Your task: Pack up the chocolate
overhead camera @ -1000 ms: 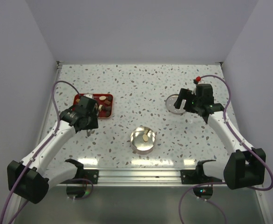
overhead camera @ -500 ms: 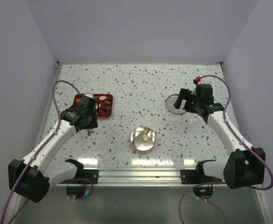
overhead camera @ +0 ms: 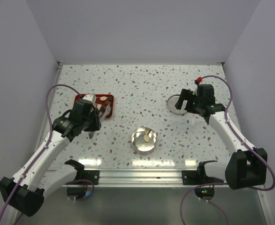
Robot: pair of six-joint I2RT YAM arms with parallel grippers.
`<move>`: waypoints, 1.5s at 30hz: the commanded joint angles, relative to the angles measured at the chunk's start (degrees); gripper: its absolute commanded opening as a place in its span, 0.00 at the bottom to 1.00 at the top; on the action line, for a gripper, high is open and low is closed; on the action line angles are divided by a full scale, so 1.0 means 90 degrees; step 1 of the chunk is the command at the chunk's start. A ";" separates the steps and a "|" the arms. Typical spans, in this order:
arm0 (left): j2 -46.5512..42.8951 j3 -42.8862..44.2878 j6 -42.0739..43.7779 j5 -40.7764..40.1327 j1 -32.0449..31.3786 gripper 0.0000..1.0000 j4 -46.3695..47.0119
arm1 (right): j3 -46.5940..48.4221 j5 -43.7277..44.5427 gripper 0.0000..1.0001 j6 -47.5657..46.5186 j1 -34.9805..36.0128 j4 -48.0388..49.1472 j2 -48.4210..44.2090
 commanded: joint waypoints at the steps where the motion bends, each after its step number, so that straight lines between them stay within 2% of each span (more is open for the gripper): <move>1: -0.0298 0.0239 -0.0049 0.0403 -0.0557 0.29 0.0126 | 0.0161 -0.0104 0.97 -0.0015 -0.0004 0.0093 0.0065; 7: -0.0474 0.0171 -0.0936 0.0315 -0.2168 0.29 0.0292 | 0.0259 -0.0094 0.97 -0.0006 0.0006 0.0025 0.0065; 8: -0.0484 0.0180 -0.1045 0.0256 -0.2615 0.29 0.0312 | 0.0269 -0.0084 0.97 -0.0015 -0.0004 0.0015 0.0065; 12: -0.0358 0.0365 -0.1436 -0.0202 -0.3495 0.29 0.0273 | 0.0259 -0.0026 0.97 -0.0025 0.0006 -0.0044 -0.0013; 17: -0.0085 0.0639 -0.1787 -0.0583 -0.4336 0.28 0.0331 | 0.0259 0.0023 0.97 -0.0054 0.0006 -0.0093 -0.0081; 24: 0.0267 0.0668 -0.2168 -0.0838 -0.5157 0.28 0.0361 | 0.0288 0.0062 0.97 -0.0074 -0.0004 -0.0132 -0.0091; 28: 0.0287 0.0678 -0.2295 -0.0935 -0.5305 0.29 0.0224 | 0.0259 0.0062 0.97 -0.0074 -0.0004 -0.0142 -0.0091; 33: 0.0306 0.0737 -0.2335 -0.0994 -0.5354 0.41 0.0107 | 0.0230 0.0043 0.97 -0.0074 -0.0004 -0.0122 -0.0062; 45: 0.0434 0.0825 -0.2276 -0.0916 -0.5364 0.47 0.0048 | 0.0201 0.0004 0.97 -0.0074 0.0006 -0.0064 0.0016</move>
